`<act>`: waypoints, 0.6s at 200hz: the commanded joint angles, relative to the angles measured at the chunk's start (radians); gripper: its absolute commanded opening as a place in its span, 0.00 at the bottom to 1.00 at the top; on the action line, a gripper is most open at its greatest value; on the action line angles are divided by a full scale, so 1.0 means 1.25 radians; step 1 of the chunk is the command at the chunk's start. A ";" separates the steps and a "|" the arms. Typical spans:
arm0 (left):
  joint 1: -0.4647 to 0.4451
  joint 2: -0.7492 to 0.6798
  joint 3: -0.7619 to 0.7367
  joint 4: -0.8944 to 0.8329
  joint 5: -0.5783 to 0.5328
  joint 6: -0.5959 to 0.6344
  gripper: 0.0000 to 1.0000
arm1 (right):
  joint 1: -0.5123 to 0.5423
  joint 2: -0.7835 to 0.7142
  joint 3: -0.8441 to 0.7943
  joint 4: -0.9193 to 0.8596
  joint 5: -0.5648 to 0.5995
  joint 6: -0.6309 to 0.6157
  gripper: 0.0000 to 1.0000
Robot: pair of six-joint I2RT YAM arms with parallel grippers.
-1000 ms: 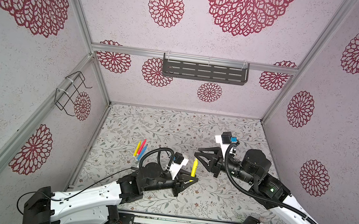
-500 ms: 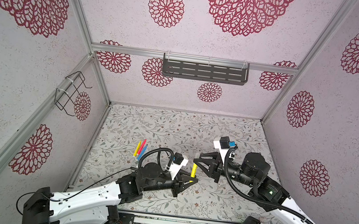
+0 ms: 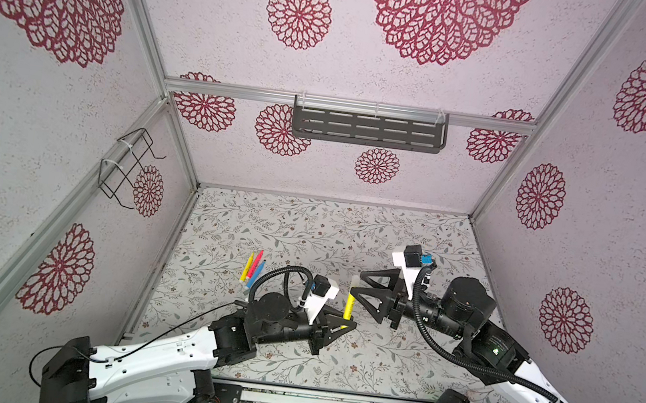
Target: Insert the pens into the pen caps
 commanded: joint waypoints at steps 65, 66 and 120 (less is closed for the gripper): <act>0.003 -0.013 0.008 -0.009 0.013 0.007 0.00 | 0.004 0.120 0.145 -0.053 -0.007 -0.012 0.54; 0.003 -0.013 0.008 -0.009 0.013 0.008 0.00 | 0.004 0.121 0.146 -0.054 -0.009 -0.012 0.54; 0.002 -0.015 0.003 -0.013 0.002 0.019 0.00 | 0.004 0.126 0.137 -0.063 -0.047 -0.018 0.37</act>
